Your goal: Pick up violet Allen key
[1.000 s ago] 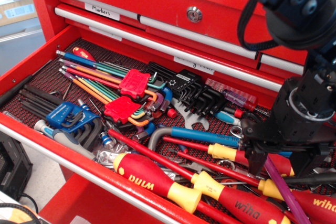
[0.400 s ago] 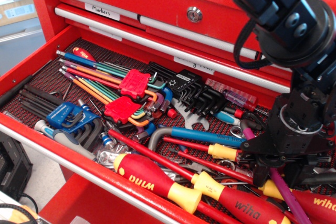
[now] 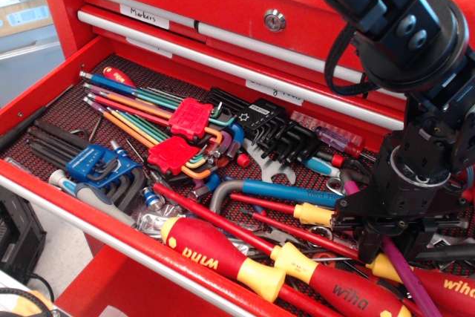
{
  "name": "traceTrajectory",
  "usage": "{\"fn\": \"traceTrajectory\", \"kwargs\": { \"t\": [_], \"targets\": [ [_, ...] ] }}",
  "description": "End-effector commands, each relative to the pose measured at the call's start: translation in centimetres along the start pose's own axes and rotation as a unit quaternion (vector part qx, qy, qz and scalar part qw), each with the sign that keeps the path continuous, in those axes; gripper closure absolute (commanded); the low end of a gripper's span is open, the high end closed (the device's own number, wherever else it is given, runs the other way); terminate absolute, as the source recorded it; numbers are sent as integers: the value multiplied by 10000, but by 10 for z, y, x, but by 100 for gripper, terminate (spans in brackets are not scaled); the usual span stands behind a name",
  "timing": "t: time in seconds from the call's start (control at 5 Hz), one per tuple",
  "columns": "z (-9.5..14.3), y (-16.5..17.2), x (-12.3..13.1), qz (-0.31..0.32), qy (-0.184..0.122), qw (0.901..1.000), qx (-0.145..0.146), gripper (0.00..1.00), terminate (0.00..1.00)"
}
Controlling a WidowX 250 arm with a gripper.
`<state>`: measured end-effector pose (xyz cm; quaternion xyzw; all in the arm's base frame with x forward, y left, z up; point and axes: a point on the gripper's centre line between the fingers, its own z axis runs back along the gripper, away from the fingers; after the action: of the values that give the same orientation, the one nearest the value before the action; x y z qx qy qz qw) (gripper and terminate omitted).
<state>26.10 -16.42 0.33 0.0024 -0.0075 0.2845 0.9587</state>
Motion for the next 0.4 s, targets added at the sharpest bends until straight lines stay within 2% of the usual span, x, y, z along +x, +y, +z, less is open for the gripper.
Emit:
{"fn": "traceTrajectory", "kwargs": {
  "t": [0.0, 0.2],
  "targets": [
    [40, 6, 7, 229, -602, 9978, 127, 100, 0],
    [73, 14, 7, 502, -1495, 9854, 637, 100, 0]
  ]
}}
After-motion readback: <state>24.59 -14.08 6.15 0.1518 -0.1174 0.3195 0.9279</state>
